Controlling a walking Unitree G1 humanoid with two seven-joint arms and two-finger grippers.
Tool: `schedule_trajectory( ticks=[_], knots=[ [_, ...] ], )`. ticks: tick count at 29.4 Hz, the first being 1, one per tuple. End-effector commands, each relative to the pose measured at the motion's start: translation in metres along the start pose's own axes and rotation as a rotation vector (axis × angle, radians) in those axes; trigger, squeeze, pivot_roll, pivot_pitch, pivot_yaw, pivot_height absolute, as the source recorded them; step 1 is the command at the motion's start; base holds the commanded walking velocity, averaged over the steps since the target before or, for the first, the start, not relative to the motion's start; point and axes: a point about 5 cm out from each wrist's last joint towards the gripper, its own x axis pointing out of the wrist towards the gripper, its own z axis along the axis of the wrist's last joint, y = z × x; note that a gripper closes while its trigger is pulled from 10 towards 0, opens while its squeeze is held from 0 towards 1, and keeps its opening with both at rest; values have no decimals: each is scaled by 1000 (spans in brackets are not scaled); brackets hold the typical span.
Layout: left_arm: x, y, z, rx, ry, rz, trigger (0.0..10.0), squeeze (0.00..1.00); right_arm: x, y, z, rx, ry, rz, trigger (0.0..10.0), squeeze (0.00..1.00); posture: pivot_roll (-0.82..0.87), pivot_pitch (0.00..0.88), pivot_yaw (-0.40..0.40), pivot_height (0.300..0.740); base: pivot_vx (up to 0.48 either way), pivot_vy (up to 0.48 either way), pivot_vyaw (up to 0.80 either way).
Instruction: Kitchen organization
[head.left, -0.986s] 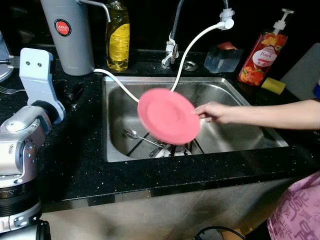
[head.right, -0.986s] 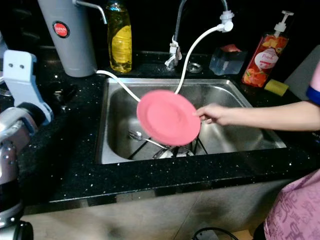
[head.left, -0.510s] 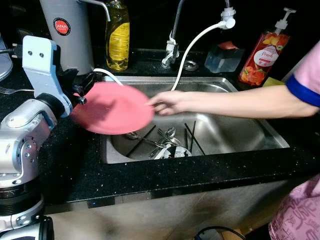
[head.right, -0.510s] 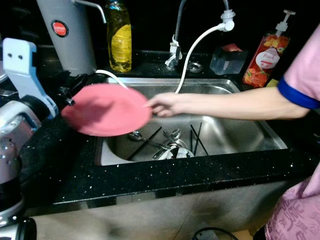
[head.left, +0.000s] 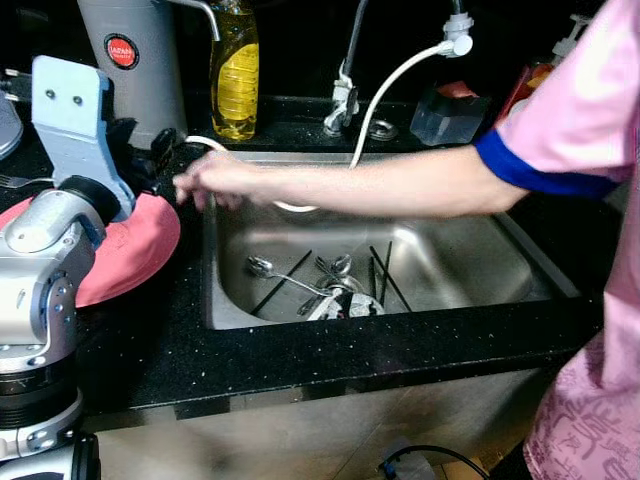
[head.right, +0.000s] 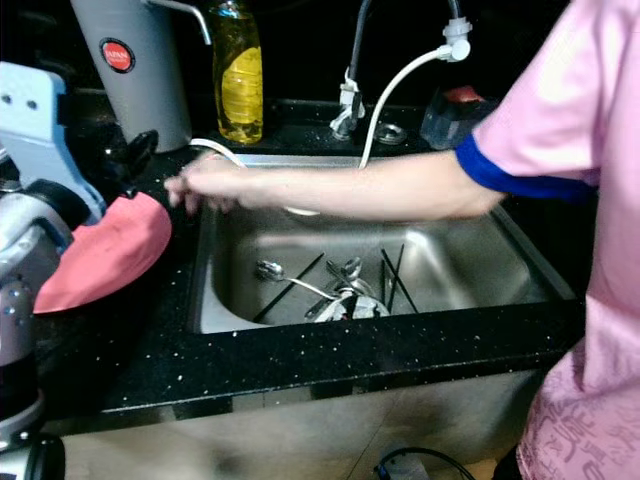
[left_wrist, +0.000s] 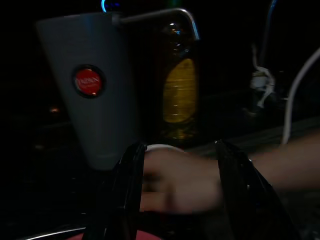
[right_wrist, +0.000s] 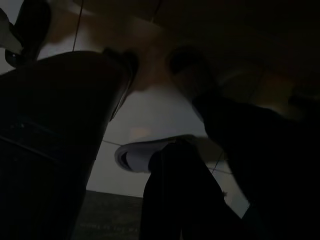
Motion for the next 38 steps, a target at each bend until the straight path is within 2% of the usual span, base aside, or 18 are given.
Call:
schedule_trajectory(
  ticks=[1,6,8,15,16,20,23,24,25,26,33,38],
  knots=[
    [1,-2,-2,32,6,-2,10000,0,0,-1,-1,-14,3,-10,10000,0,221,0,-105,740,0,0,0],
    [0,-1,-6,71,1,27,10000,0,0,-1,-4,-34,18,-22,10000,0,223,0,-106,740,0,0,0],
    [0,0,-1,94,-46,38,10000,0,-1,-2,-6,-44,24,-22,10000,0,223,0,-106,740,0,0,0],
    [-3,0,26,4,-234,59,10000,0,-1,-4,-3,-61,19,-21,10000,0,231,0,-112,740,0,0,0],
    [-3,0,26,4,-234,59,10000,0,-1,-4,-3,-61,19,-21,10000,0,231,0,-112,740,0,0,0],
    [-8,-1,39,-19,-336,50,10000,0,-1,-6,0,-75,15,-25,10000,0,237,0,-121,740,0,0,0],
    [-13,0,43,6,-413,83,10000,0,-1,-7,6,-77,0,-23,10000,0,237,0,-121,740,0,0,0],
    [-14,0,44,54,-438,97,10000,0,-1,-8,7,-74,-5,-24,10000,0,226,0,-125,740,0,0,0],
    [-14,0,44,54,-438,97,10000,0,-1,-8,7,-74,-5,-24,10000,0,226,0,-125,740,0,0,0],
    [-15,-4,47,120,-479,115,10000,0,-1,-10,7,-70,-7,-31,10000,0,228,0,-126,740,0,0,0],
    [-17,-8,62,189,-574,164,10000,0,-2,-10,2,-80,10,-25,10000,0,222,0,-136,740,0,0,0],
    [-15,-15,65,213,-609,152,10000,0,-2,-10,1,-72,15,-27,10000,0,227,0,-133,740,0,0,0]
  ],
)
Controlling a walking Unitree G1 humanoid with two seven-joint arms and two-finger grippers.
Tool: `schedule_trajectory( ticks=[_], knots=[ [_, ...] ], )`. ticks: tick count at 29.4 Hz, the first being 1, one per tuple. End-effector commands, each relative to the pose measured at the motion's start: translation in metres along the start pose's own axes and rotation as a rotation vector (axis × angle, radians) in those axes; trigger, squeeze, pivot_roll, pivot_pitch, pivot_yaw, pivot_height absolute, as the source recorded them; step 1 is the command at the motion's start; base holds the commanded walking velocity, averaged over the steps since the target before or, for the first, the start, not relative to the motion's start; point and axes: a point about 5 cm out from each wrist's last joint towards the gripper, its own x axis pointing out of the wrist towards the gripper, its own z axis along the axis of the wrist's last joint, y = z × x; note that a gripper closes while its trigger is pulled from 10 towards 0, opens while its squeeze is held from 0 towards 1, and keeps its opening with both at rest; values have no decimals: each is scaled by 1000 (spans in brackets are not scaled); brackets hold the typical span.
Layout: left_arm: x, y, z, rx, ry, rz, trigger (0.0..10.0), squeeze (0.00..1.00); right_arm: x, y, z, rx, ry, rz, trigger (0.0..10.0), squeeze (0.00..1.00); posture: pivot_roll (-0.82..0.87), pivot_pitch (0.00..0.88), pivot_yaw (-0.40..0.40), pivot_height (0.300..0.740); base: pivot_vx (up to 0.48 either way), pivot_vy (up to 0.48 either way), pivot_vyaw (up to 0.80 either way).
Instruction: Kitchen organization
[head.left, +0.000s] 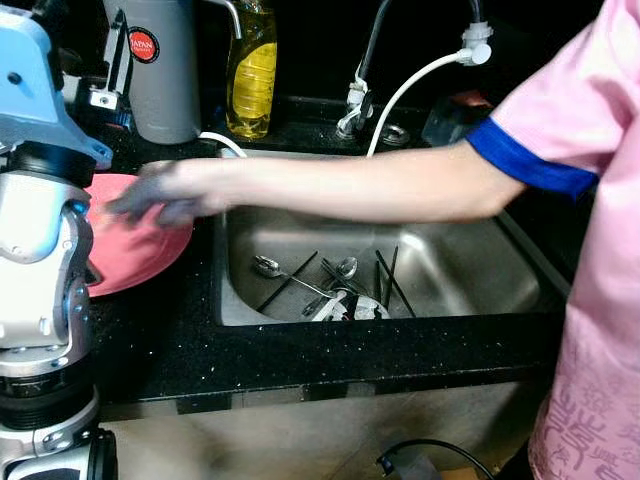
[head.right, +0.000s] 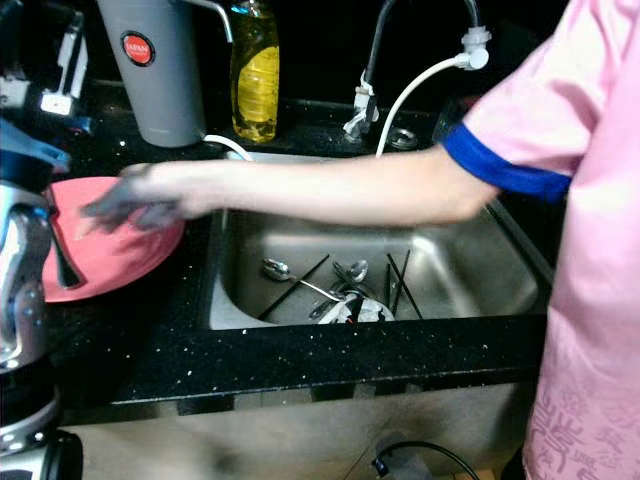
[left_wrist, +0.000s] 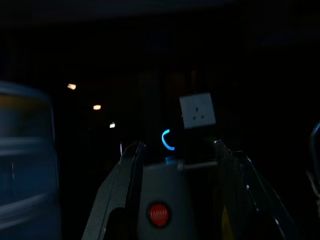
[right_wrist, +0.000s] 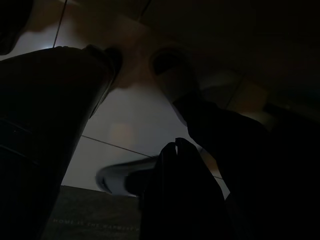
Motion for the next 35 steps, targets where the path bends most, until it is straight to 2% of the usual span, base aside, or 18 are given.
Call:
schedule_trajectory(
  ticks=[1,4,11,16,27,35],
  knots=[
    [3,-7,4,22,-39,-25,10000,0,-1,-3,-6,-4,21,-5,10000,0,229,0,-138,740,0,0,0],
    [2,-14,4,35,-48,-55,10000,0,0,1,-7,-35,34,5,10000,0,226,0,-137,740,0,0,0],
    [0,-19,-2,28,-28,-69,10000,0,0,1,-5,-38,28,-1,10000,0,224,0,-128,740,0,0,0],
    [0,-9,-2,37,-24,-37,10000,0,0,2,-6,-50,32,2,10000,0,226,0,-131,740,0,0,0],
    [2,-6,-5,45,-21,-29,10000,0,0,1,-3,-41,18,-1,10000,0,236,0,-124,740,0,0,0],
    [2,-7,-5,50,-17,-38,10000,0,0,4,-8,-59,38,6,10000,0,247,0,-129,740,0,0,0]
  ],
)
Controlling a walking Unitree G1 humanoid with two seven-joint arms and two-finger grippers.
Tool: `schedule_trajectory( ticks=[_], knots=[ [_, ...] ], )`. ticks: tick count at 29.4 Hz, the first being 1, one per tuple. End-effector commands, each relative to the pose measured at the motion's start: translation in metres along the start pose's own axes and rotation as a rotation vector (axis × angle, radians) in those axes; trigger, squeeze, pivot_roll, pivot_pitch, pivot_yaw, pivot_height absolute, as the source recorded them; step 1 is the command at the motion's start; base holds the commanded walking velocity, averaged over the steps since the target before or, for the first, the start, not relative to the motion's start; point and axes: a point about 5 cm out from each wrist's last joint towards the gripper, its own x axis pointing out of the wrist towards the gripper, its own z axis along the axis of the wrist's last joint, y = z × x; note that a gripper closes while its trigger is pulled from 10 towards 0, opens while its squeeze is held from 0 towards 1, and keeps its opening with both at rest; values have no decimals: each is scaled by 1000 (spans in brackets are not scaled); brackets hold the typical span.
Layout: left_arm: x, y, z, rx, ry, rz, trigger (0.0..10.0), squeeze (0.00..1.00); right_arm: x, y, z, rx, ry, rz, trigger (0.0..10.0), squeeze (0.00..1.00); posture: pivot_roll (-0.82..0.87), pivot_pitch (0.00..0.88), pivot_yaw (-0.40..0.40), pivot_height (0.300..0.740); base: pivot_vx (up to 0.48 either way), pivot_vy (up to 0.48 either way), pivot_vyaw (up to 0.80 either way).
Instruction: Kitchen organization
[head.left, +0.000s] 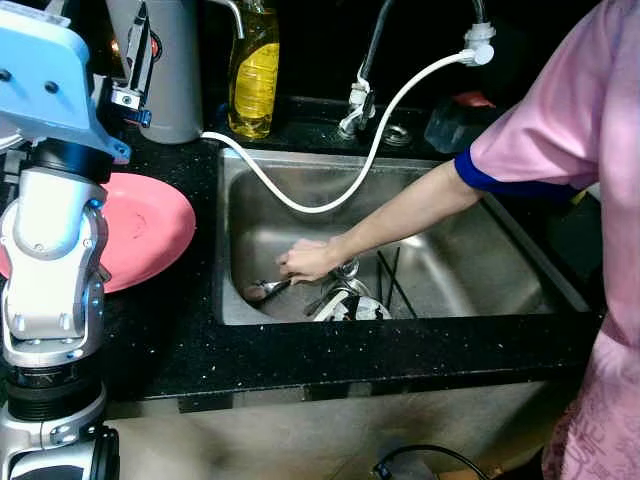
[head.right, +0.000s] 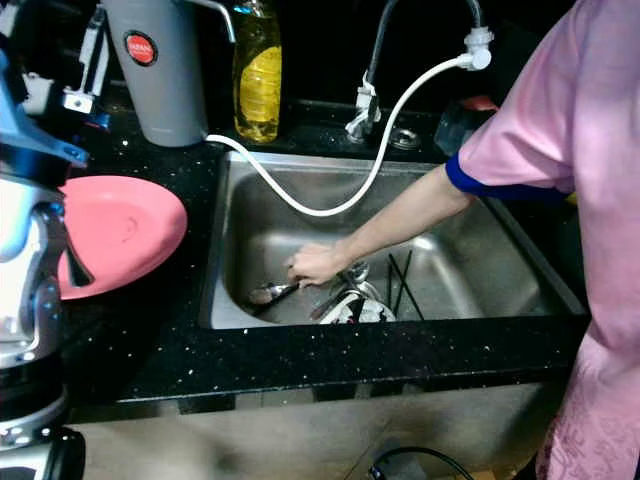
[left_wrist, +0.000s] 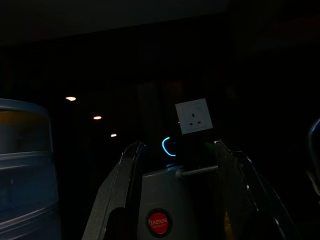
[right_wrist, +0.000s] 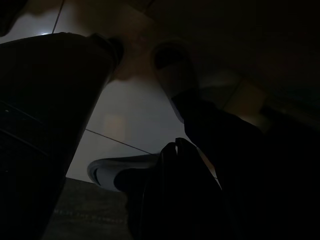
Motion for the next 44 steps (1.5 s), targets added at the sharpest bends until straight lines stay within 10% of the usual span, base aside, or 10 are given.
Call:
schedule_trajectory(
  ticks=[1,44],
  knots=[
    [1,0,-2,20,8,-9,10000,0,-1,-1,-4,7,10,-6,10000,0,248,0,-123,740,0,0,0],
    [2,8,-2,68,7,-17,10000,0,-1,-4,-2,9,5,-16,10000,0,275,0,-138,740,0,0,0]
  ],
)
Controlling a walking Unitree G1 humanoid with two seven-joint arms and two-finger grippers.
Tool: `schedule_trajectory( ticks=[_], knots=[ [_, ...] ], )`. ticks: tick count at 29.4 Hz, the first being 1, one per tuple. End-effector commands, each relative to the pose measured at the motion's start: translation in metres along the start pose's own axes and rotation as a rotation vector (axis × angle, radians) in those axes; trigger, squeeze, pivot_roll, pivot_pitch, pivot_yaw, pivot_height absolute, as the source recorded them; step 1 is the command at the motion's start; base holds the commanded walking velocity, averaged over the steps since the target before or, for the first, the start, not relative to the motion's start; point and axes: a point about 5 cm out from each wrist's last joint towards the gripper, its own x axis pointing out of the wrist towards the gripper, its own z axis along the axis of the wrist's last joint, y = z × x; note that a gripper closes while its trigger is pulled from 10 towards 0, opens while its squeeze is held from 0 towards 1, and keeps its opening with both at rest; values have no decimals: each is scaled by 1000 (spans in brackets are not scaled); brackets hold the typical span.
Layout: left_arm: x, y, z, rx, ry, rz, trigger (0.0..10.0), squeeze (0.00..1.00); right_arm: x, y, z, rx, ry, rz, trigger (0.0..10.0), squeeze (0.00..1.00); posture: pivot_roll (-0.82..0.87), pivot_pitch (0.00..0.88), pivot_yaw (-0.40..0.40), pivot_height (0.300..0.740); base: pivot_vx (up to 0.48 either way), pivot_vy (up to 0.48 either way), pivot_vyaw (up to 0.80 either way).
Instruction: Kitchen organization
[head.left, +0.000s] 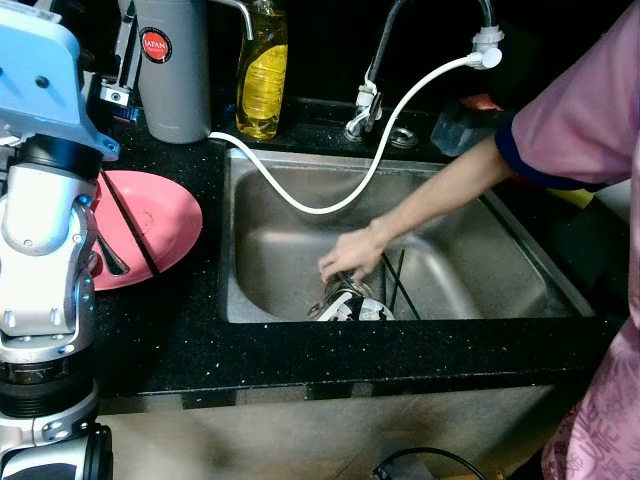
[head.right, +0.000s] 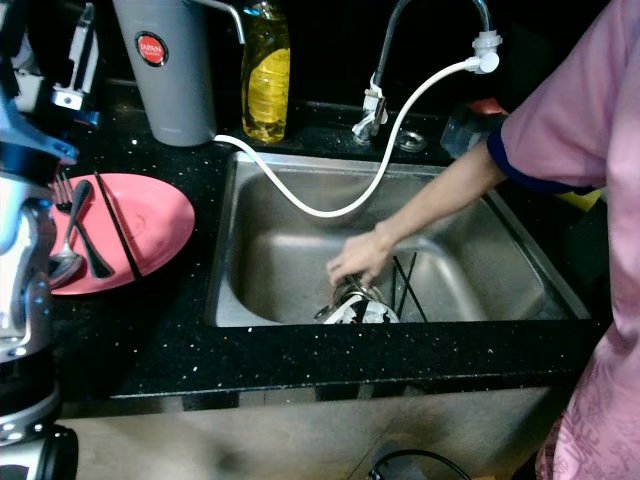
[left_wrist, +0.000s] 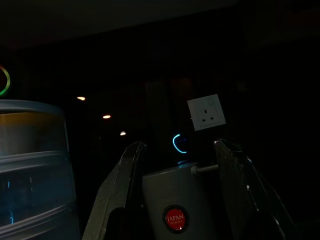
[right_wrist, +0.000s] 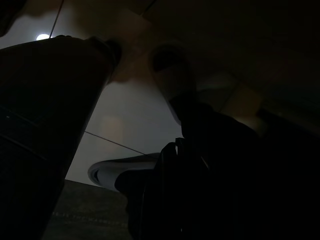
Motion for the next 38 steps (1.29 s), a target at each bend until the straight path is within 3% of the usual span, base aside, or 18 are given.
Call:
schedule_trajectory(
  ticks=[1,13,27,38],
  knots=[
    [1,-1,1,28,-8,-22,10000,0,0,-1,-3,2,11,-4,10000,0,273,0,-139,740,0,0,0],
    [2,2,0,31,-8,-19,10000,0,0,8,-10,9,20,16,10000,0,263,0,-122,740,0,0,0],
    [0,-2,-2,37,-2,-29,10000,0,-1,-2,-3,22,3,-9,10000,0,273,0,-132,740,0,0,0],
    [0,-1,-2,45,0,-32,10000,0,-1,0,-7,15,18,-5,10000,0,270,0,-133,740,0,0,0]
  ],
)
